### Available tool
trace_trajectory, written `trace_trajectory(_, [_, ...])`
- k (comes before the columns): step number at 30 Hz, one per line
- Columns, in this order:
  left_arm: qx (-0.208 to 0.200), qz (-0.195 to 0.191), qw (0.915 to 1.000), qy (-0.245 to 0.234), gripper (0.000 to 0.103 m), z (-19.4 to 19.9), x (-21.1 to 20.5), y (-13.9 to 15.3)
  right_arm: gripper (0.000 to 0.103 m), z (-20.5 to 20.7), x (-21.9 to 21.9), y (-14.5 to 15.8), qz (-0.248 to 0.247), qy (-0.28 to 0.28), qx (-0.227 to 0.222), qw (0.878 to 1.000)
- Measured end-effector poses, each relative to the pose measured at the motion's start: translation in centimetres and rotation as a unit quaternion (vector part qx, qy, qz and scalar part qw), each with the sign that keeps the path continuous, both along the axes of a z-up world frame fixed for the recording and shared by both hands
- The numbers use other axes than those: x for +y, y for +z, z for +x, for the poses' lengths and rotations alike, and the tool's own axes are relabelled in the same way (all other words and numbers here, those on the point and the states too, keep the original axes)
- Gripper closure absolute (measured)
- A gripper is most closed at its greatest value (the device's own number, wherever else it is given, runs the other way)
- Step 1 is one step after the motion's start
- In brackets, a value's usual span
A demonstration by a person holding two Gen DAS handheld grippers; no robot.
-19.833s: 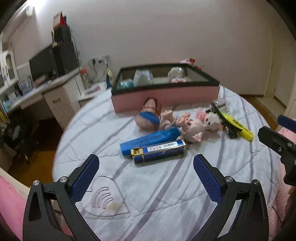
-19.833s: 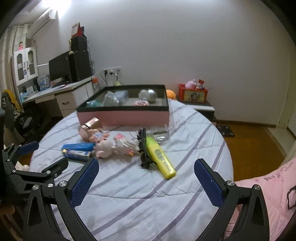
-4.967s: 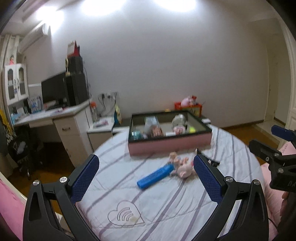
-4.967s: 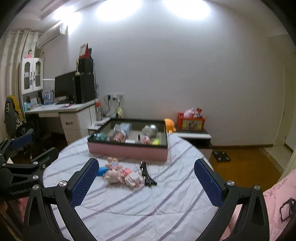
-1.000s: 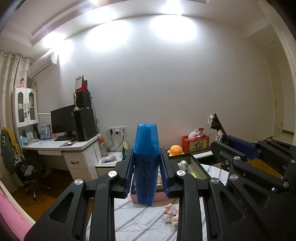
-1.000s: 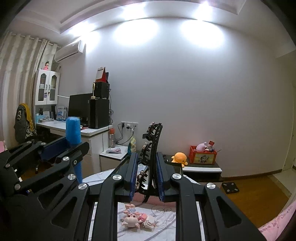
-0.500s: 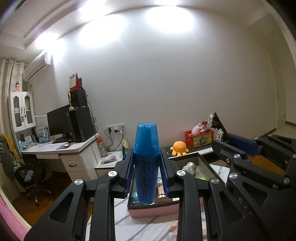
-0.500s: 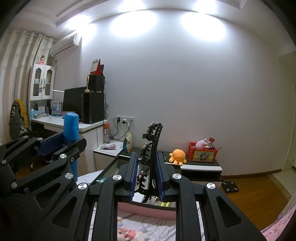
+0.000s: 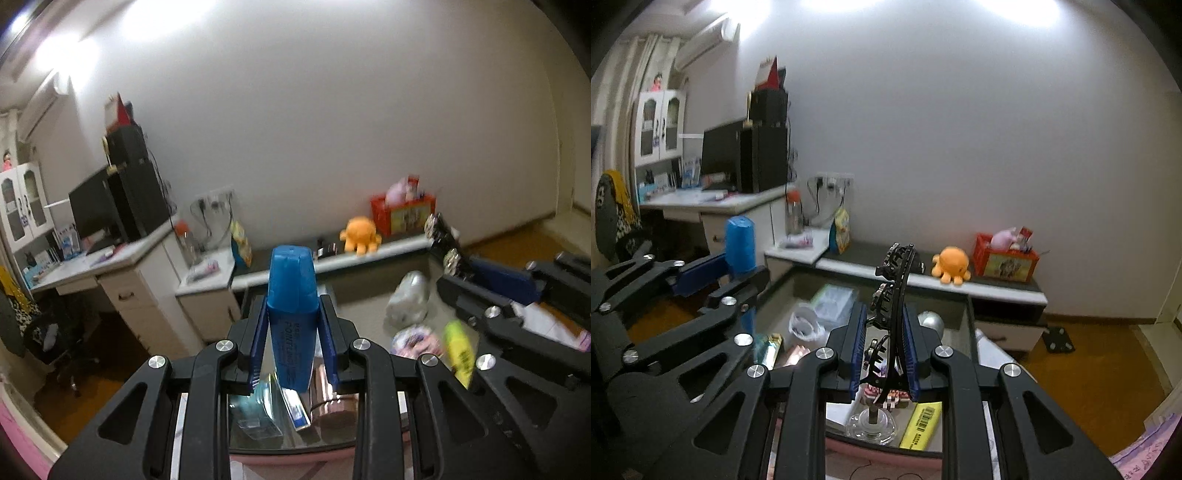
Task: Organize rigid objects
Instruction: 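Lower both items into the pink box and open both grippers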
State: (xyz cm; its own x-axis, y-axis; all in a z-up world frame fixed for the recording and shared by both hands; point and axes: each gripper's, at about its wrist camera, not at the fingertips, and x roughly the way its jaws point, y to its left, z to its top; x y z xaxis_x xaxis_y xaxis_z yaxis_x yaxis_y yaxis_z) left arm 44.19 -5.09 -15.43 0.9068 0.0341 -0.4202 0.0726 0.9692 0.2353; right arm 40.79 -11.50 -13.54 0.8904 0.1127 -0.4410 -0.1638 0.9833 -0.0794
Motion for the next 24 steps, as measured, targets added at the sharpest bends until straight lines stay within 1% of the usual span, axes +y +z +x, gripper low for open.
trace_trajectory(4, [0.031,0.003,0.9995,0.000,0.076,1.6,-0.3,-2.2,0.083,1.7,-0.3,-2.3,-0.004,0.000,0.041,0.999])
trace_trajectory(6, [0.031,0.019,0.9993,0.009,0.076,2.1,-0.5,-3.0,0.083,2.4,-0.4,-3.1,-0.008,0.000,0.055,0.998])
trace_trajectory(8, [0.032,0.017,0.9993,0.013,0.073,2.8,-0.3,-3.2,0.083,3.1,-0.4,-3.8,-0.014,0.000,0.073,0.997])
trace_trajectory(9, [0.038,0.016,0.9990,0.016,0.065,2.9,-0.1,-3.4,0.083,3.4,-0.5,-4.2,-0.016,-0.002,0.079,0.997])
trace_trajectory(10, [0.037,0.015,0.9990,0.019,0.050,2.9,0.0,-3.5,0.083,3.5,-0.5,-4.5,-0.019,-0.005,0.085,0.996])
trace_trajectory(12, [0.033,0.017,0.9990,0.027,0.038,2.7,0.4,-3.4,0.083,3.5,-1.0,-4.9,-0.015,-0.007,0.092,0.996])
trace_trajectory(14, [0.025,0.015,0.9991,0.032,0.030,2.3,0.9,-3.0,0.081,3.6,-1.5,-4.9,-0.009,-0.009,0.096,0.995])
trace_trajectory(15, [0.019,0.011,0.9992,0.035,0.022,1.9,1.1,-2.6,0.075,3.6,-1.6,-4.9,-0.007,-0.011,0.098,0.995])
trace_trajectory(16, [0.013,0.011,0.9990,0.040,0.019,1.7,1.4,-2.2,0.053,3.4,-1.8,-4.7,-0.007,-0.015,0.099,0.995])
trace_trajectory(17, [0.007,0.010,0.9989,0.045,0.018,1.4,1.7,-1.7,0.038,3.5,-1.9,-4.4,-0.004,-0.016,0.097,0.995])
trace_trajectory(19, [-0.004,-0.001,0.9989,0.046,0.011,0.3,2.4,-0.7,0.027,2.7,-2.3,-3.5,0.006,-0.025,0.082,0.996])
trace_trajectory(20, [-0.007,-0.007,0.9989,0.046,0.010,-0.1,2.7,-0.3,0.024,2.2,-2.5,-2.9,0.013,-0.027,0.075,0.997])
trace_trajectory(24, [-0.027,-0.037,0.9981,0.042,0.005,-3.0,3.9,2.0,0.022,-0.1,-2.7,-0.5,0.025,-0.024,0.051,0.998])
